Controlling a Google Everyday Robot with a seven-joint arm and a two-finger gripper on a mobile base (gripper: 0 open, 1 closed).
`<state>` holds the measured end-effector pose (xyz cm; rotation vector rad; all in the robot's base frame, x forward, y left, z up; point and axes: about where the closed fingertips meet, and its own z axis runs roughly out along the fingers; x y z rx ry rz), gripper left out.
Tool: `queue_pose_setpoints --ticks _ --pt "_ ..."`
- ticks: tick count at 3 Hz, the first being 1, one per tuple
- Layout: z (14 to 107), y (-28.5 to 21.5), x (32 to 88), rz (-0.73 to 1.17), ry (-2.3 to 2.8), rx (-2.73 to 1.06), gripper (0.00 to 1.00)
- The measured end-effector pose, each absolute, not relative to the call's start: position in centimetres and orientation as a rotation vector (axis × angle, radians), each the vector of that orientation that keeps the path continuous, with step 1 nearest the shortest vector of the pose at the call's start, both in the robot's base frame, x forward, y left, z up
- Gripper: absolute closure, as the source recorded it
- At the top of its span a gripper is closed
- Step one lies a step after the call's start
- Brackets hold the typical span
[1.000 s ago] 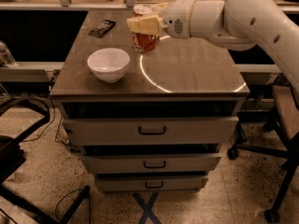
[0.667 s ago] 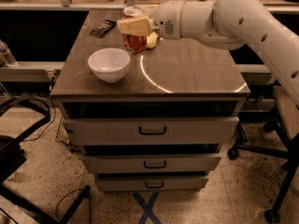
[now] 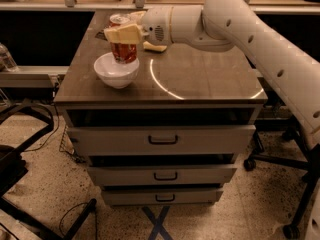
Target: Place coke can into white bowl
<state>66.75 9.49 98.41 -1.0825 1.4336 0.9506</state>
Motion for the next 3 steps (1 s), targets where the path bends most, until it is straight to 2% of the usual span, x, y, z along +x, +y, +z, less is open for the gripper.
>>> queue_pose_setpoints --ticks 3 --pt "95.1 11.5 67.8 0.919 1.391 -1.166 1.00"
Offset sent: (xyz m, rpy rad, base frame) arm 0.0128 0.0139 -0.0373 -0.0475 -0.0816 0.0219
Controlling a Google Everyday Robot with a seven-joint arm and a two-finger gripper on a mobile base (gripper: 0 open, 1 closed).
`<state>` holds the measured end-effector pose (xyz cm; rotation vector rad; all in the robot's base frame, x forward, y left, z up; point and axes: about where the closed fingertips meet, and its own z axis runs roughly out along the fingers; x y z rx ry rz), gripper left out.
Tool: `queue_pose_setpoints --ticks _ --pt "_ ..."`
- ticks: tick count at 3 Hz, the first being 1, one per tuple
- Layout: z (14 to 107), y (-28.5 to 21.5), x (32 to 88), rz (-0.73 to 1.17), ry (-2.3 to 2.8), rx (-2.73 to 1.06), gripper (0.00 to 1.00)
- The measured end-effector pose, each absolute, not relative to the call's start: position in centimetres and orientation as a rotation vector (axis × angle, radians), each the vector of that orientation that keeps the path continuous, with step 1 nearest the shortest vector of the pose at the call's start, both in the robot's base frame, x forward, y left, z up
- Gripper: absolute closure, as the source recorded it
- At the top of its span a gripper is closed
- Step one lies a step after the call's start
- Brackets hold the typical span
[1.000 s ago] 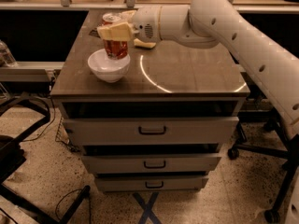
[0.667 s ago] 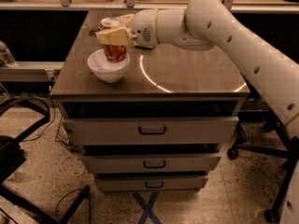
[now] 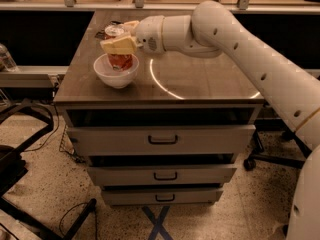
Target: Place coke can into white bowl
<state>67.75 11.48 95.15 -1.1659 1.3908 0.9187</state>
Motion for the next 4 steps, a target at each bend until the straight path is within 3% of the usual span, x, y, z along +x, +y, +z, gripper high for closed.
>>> queue_pose_setpoints --ticks 2,3,4 --pt "95.07 12.08 67.58 0.926 1.386 -1.174 0.55" --pt "95.06 12.48 67.44 0.932 1.383 -1.179 0.23" --pt "95.05 12.72 67.36 0.935 1.382 -1.182 0.02"
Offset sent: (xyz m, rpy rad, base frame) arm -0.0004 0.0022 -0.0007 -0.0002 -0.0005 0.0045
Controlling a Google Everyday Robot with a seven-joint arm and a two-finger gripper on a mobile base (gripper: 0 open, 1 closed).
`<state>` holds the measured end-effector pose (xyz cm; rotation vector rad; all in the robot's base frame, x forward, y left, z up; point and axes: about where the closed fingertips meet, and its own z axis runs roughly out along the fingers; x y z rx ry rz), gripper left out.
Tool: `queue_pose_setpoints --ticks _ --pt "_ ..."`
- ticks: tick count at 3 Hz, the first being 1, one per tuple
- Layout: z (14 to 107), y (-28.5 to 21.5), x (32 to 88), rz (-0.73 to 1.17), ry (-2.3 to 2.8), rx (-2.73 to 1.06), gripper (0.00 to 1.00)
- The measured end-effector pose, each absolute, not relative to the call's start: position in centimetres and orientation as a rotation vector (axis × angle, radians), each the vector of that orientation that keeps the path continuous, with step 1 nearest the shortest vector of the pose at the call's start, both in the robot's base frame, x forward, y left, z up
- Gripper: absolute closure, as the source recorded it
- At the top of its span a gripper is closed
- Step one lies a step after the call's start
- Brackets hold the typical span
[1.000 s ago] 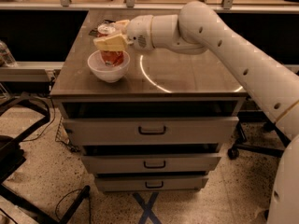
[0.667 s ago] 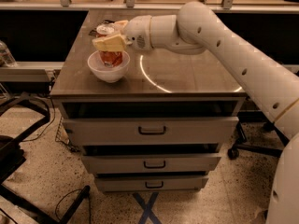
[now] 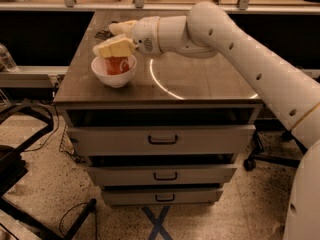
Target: Place coke can into white bowl
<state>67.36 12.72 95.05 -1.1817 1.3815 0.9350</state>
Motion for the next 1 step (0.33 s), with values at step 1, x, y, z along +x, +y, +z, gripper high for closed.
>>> queue_pose_setpoints --ticks 1 --pt "95.04 12.84 67.32 0.937 1.381 -1.183 0.00"
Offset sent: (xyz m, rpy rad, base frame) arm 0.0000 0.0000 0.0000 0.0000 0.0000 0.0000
